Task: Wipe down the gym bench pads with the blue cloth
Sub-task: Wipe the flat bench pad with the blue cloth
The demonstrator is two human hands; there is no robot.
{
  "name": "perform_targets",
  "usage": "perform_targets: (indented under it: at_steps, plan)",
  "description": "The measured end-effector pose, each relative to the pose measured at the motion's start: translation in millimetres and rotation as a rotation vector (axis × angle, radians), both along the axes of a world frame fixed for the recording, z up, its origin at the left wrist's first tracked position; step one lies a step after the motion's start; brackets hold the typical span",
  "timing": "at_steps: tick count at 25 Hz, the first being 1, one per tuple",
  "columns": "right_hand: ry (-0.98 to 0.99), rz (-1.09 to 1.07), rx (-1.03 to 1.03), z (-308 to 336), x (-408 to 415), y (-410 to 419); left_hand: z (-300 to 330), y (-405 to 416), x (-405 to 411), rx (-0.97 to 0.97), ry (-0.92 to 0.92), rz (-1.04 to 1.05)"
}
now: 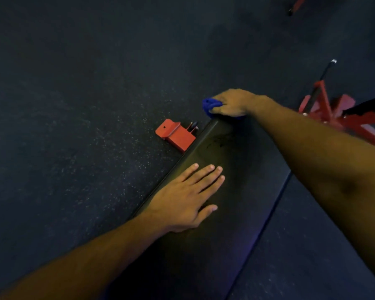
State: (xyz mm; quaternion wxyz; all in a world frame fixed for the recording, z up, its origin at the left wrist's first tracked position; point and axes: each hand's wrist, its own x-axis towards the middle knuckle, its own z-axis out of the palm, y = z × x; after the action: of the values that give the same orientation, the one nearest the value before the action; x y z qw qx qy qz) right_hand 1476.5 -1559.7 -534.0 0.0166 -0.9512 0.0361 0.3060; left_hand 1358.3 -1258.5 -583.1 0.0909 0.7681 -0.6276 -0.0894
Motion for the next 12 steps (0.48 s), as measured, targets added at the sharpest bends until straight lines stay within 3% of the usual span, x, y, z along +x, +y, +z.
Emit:
perform_targets:
  at_steps: [4, 9, 12]
  plan:
    - [0.039, 0.132, -0.118, -6, 9, 23, -2, 1, -2, -0.013, -0.010, -0.002]
    - [-0.054, 0.501, 0.130, -13, -39, 113, -2, 1, 0, 0.015, 0.032, -0.026]
    - [-0.104, 0.533, 0.080, -8, -26, 81, -2, 0, 1, 0.002, 0.020, -0.026]
